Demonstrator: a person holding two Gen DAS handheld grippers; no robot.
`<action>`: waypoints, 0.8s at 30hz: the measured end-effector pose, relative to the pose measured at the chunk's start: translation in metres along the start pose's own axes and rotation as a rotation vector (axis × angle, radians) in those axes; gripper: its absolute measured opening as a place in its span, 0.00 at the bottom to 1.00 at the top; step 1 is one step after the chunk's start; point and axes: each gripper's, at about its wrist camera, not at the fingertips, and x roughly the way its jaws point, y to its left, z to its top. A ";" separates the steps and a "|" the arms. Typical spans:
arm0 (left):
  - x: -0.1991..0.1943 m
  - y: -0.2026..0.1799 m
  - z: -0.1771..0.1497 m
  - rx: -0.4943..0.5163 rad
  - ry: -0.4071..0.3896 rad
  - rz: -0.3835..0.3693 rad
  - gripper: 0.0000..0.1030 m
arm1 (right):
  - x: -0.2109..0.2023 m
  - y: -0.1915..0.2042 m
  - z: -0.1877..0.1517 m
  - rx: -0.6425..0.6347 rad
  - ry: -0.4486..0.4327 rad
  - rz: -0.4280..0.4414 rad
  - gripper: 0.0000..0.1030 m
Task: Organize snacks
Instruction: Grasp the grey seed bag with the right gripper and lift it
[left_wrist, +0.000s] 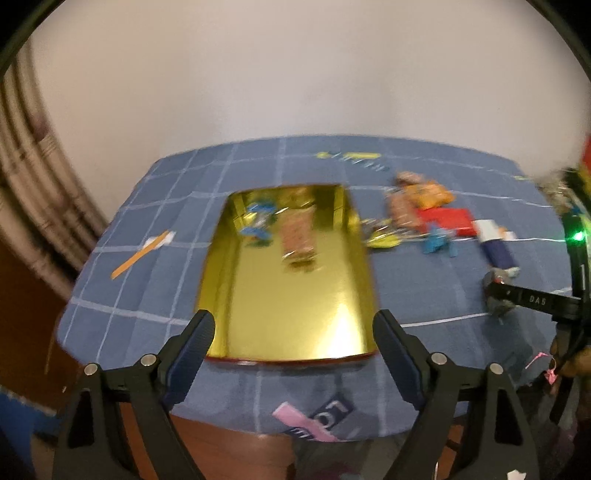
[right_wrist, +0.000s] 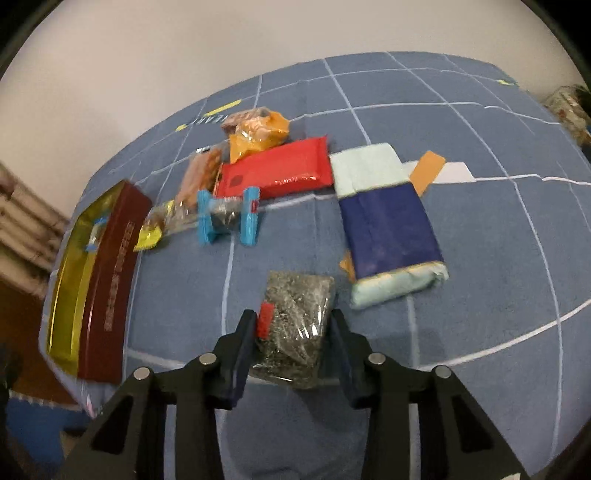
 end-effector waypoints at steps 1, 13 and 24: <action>-0.006 -0.005 0.003 0.026 -0.018 -0.033 0.82 | -0.008 -0.010 -0.003 0.007 -0.009 0.033 0.38; 0.028 -0.147 0.044 0.590 -0.146 -0.290 0.84 | -0.093 -0.108 -0.043 0.083 -0.172 0.109 0.38; 0.128 -0.205 0.061 0.957 0.138 -0.303 0.69 | -0.091 -0.131 -0.035 0.151 -0.171 0.196 0.38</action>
